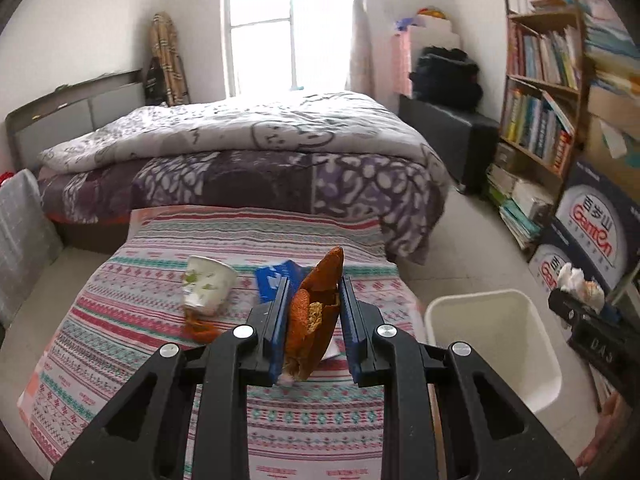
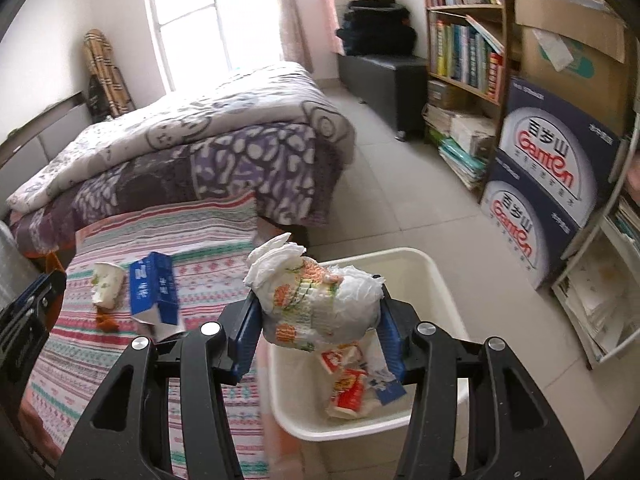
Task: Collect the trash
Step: 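Carry the orange peel and tissue bundle over the white bin and open both tools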
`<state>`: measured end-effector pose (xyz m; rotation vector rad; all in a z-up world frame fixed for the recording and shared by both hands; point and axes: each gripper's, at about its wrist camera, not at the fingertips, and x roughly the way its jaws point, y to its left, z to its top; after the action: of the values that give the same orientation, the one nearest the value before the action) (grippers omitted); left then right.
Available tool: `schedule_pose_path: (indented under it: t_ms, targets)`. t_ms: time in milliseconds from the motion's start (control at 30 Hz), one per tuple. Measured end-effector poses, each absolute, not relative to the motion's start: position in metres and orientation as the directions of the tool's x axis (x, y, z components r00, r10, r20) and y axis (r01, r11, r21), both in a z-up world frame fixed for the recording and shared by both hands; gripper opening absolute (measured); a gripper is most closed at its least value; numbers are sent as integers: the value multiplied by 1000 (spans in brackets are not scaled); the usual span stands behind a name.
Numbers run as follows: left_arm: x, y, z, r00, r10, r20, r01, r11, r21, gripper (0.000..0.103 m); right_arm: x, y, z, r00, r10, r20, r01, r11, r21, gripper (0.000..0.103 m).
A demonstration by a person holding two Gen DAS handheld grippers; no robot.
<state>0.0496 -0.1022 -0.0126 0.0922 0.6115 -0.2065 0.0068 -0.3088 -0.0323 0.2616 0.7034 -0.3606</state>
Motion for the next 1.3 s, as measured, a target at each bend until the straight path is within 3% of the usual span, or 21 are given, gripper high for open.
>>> schedule_pose_path:
  t_ms: [100, 233, 367, 1100, 1133, 1200, 1300]
  targets:
    - [48, -118, -17, 787, -189, -588, 252, 968, 25, 24, 2, -323, -34, 685, -264, -679, 449, 887, 109, 52]
    - [44, -141, -21, 766, -230, -600, 303, 953, 21, 24, -9, -344, -35, 664, -318, -677, 518, 849, 109, 78]
    - [39, -165, -29, 744, -265, -614, 353, 935, 25, 24, -22, -367, -36, 641, -366, -675, 581, 806, 115, 86]
    - [11, -264, -42, 604, -448, -659, 575, 818, -29, 26, -64, -434, -34, 577, -461, -674, 759, 608, 234, 94]
    - [11, -266, -42, 597, -454, -661, 580, 814, -34, 27, -64, -433, -34, 577, -461, -674, 759, 608, 233, 94]
    - [13, -267, -45, 584, -459, -670, 584, 810, -46, 60, -63, -432, -35, 576, -460, -676, 757, 613, 228, 94]
    - [18, -260, -49, 588, -451, -672, 568, 821, -54, 67, -59, -428, -36, 577, -453, -680, 753, 616, 229, 95]
